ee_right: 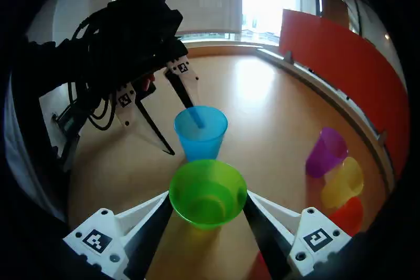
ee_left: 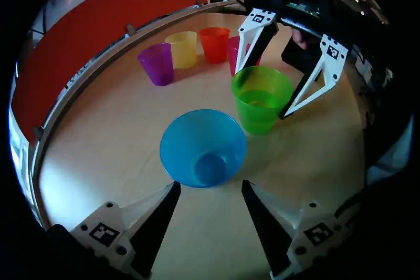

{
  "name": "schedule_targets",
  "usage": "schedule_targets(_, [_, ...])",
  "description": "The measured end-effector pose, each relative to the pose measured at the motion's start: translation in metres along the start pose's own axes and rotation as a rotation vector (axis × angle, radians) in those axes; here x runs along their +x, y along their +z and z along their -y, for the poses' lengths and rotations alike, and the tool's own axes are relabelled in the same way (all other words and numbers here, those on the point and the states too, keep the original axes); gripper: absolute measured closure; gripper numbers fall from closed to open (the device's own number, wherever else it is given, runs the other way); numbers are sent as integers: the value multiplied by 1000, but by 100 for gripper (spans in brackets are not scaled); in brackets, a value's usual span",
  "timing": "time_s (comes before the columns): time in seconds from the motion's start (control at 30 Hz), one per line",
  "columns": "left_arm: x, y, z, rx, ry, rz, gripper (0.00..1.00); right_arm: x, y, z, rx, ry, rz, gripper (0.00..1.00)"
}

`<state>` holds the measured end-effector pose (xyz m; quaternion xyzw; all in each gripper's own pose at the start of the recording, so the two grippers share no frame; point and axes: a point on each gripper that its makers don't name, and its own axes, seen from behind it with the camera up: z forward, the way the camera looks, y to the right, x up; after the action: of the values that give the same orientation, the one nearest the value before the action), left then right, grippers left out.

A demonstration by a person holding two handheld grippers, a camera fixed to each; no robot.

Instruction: Pour water

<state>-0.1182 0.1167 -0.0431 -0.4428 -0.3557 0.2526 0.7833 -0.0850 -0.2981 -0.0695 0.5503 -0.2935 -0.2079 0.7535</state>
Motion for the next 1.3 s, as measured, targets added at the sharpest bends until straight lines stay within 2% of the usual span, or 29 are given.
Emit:
schedule_targets(0.8, [-5, -14, -5, 26, 6, 3, 14, -16, -10, 2, -37, -3, 26, 4])
schedule_targets(1.3, [-14, -29, -3, 60, -12, 6, 14, -33, -31, 5, -65, 15, 34, 4])
